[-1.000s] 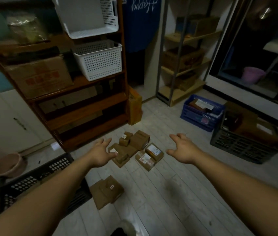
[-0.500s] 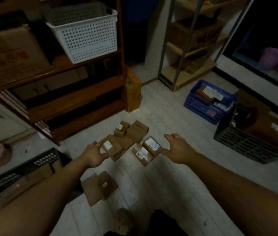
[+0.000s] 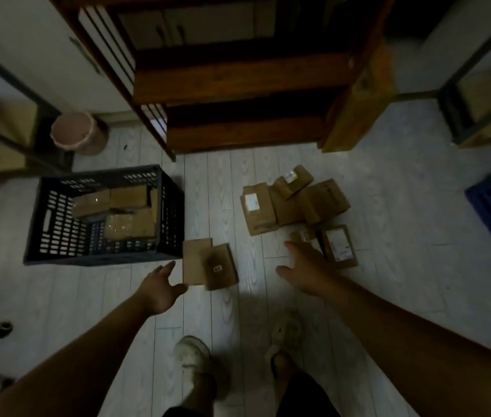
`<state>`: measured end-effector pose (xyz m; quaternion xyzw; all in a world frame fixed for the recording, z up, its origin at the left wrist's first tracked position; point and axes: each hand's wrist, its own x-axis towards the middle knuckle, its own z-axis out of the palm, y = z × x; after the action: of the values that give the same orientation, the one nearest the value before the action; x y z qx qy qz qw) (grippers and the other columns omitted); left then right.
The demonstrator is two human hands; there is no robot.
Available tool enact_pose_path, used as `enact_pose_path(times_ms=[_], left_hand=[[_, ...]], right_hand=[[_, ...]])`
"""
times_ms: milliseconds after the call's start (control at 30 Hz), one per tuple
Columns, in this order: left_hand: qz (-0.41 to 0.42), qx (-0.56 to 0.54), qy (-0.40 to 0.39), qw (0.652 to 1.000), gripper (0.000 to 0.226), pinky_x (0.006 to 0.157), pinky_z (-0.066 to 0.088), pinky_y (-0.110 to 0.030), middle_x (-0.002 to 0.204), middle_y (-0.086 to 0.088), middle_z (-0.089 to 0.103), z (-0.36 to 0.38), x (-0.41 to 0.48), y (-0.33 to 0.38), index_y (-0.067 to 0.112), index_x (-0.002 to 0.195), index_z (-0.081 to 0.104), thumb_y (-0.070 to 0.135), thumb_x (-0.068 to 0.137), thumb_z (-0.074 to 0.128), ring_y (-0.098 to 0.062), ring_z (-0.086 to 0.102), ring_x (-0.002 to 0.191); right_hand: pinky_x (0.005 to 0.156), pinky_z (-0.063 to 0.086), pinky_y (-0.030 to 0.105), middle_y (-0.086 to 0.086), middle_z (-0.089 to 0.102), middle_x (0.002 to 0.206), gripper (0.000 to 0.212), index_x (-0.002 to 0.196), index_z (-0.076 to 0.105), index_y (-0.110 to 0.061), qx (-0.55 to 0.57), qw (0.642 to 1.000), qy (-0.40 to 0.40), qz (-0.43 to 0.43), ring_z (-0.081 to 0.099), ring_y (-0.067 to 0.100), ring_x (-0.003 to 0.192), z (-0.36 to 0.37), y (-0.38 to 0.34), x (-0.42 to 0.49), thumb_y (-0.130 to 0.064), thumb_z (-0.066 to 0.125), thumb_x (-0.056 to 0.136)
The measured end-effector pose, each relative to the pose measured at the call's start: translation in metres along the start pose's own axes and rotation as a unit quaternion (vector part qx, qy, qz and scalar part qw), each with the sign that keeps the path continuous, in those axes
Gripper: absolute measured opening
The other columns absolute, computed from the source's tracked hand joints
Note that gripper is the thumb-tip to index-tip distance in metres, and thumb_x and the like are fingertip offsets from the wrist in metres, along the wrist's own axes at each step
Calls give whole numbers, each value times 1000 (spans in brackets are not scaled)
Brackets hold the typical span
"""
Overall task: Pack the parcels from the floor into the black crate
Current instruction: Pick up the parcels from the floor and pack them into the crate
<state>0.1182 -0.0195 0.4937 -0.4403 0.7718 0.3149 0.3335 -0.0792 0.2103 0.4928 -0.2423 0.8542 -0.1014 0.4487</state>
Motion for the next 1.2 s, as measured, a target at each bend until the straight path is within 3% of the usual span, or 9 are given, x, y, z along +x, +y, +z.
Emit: enact_pose_path(times_ms=[433, 600, 667, 733, 800, 867, 967, 1067, 1200], left_hand=[[-16, -163, 16, 986, 65, 107, 27, -29, 154, -12, 26, 142, 224, -92, 11, 149, 17, 21, 96, 52, -27, 28, 139], [-31, -268, 13, 963, 83, 85, 40, -22, 149, -7, 35, 194, 317, -124, 17, 150, 17, 23, 85, 68, -29, 43, 129], [-27, -314, 13, 949, 88, 75, 45, -20, 149, -10, 35, 209, 350, -129, 18, 151, 13, 22, 84, 69, -29, 46, 126], [-25, -331, 20, 943, 86, 78, 44, -23, 145, -9, 39, 221, 378, -128, 15, 151, 11, 23, 86, 67, -28, 47, 124], [-20, -344, 9, 939, 72, 75, 44, -20, 132, -2, 50, 230, 398, -126, 12, 146, 24, 23, 87, 65, -22, 54, 111], [-11, -351, 0, 936, 60, 72, 47, -23, 130, -8, 57, 240, 414, -129, 12, 137, 39, 26, 86, 66, -20, 59, 101], [-3, -376, 6, 927, 53, 68, 48, -24, 126, -11, 59, 248, 423, -131, 11, 134, 41, 22, 87, 64, -18, 62, 91], [4, -429, 3, 903, 53, 58, 49, -27, 121, -9, 59, 248, 417, -127, 23, 134, 35, 23, 89, 63, -15, 61, 83], [42, -474, 32, 879, 69, 69, 53, -30, 125, -9, 59, 230, 399, -116, 27, 141, 29, 25, 85, 68, -17, 63, 95]], right_hand=[[106, 39, 45, 8, 29, 153, 77, 151, 18, -24, 32, 997, -58, -40, 36, 29, 135, 213, 9, 234, -46, 59, 89], [75, 47, 26, 8, 54, 130, 64, 136, 40, -15, 64, 995, -39, -59, 57, 22, 106, 284, 14, 327, -45, 65, 85], [89, 47, 34, 10, 44, 142, 80, 146, 27, -15, 99, 994, -31, -45, 50, 27, 122, 309, 18, 362, -45, 68, 83], [105, 38, 42, 12, 25, 154, 99, 153, 5, -17, 136, 990, -29, -10, 34, 33, 137, 330, 21, 389, -43, 69, 83], [109, 33, 46, 14, 17, 157, 105, 153, -5, -18, 174, 984, -31, 25, 28, 36, 140, 347, 25, 411, -44, 68, 83], [106, 36, 44, 14, 31, 152, 88, 152, 12, -14, 220, 973, -55, 34, 37, 33, 135, 357, 28, 424, -40, 65, 86], [101, 43, 35, 0, 57, 128, 49, 133, 49, -17, 295, 953, -75, 1, 53, 21, 118, 365, 29, 427, -27, 65, 88], [101, 46, 40, 4, 59, 127, 52, 133, 49, -18, 319, 946, -57, -15, 55, 26, 120, 363, 22, 422, -21, 69, 84], [101, 43, 37, 4, 51, 136, 60, 143, 35, -19, 341, 939, -22, -30, 49, 26, 124, 334, 14, 396, -20, 63, 90]])
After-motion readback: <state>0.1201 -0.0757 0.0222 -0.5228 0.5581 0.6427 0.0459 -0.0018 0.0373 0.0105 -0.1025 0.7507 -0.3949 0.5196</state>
